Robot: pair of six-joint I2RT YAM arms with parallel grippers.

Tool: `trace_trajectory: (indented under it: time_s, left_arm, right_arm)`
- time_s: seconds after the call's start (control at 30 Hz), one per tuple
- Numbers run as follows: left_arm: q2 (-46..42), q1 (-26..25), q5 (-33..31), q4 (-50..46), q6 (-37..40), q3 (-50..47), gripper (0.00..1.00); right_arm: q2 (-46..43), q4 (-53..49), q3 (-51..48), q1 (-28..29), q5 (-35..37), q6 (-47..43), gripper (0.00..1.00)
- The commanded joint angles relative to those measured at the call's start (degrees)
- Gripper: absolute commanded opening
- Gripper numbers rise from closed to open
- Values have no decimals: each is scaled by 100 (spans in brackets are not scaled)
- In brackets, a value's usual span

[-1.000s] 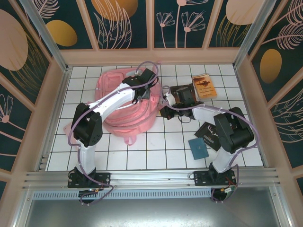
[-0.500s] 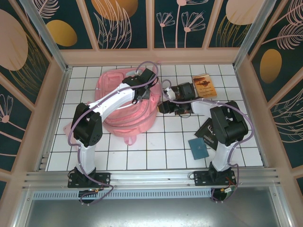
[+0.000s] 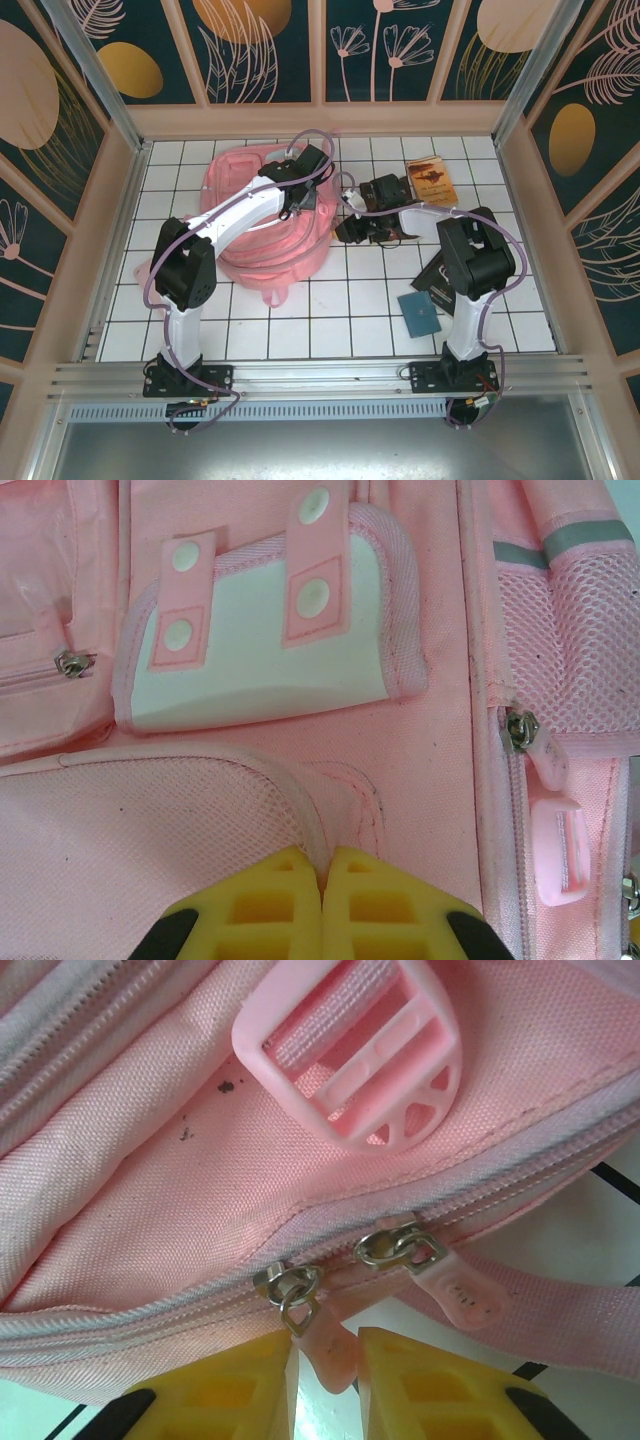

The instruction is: Pack books, pencil case, and school supplies into a backpack

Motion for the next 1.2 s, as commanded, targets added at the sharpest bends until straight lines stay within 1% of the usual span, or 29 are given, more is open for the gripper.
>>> trace_trajectory:
  time_s: [0.0, 0.1, 0.2, 0.27, 0.33, 0.4, 0.5, 0.57, 0.7, 0.8, 0.93, 1.03, 1.17]
  left_arm:
    - [-282, 17, -265, 208, 137, 254, 0]
    - [-279, 17, -262, 196, 137, 259, 0]
    - [-282, 16, -260, 181, 139, 276, 0]
    - [-281, 19, -254, 188, 137, 276, 0]
    - [-288, 21, -245, 187, 137, 278, 0]
    - [-280, 16, -233, 194, 120, 277, 0]
    - [-247, 16, -282, 228, 49, 285, 0]
    - [-218, 18, -322, 294, -57, 285, 0]
    - [-142, 59, -478, 432, -400, 354, 0]
    - [-104, 167, -380, 583, -697, 409, 0]
    - [-164, 288, 145, 1068, -902, 273, 0]
    - [-117, 344, 651, 1357, -958, 261, 0]
    - [23, 363, 1007, 1510, -1026, 296, 0]
  right_arm:
    - [81, -55, 110, 11, -98, -297, 24]
    - [74, 52, 116, 11, -48, -288, 27]
    - [105, 84, 177, 17, -13, -306, 27]
    - [132, 89, 215, 12, 14, -316, 25]
    - [117, 126, 187, 15, 18, -315, 20]
    - [53, 214, 105, 29, 59, -280, 11]
    - [-269, 452, -185, 111, 466, -9, 1]
    - [-613, 629, -467, 221, 600, 215, 0]
    - [-1336, 865, -1072, 657, 1030, 600, 0]
    - [-1804, 995, -1471, 1013, 1205, 803, 0]
    - [-2054, 1226, -1771, 1636, 1444, 975, 0]
    - [-2033, 1298, -1679, 2227, 1774, 1006, 0]
    - [-1877, 1357, -1442, 2819, 2106, 1051, 0]
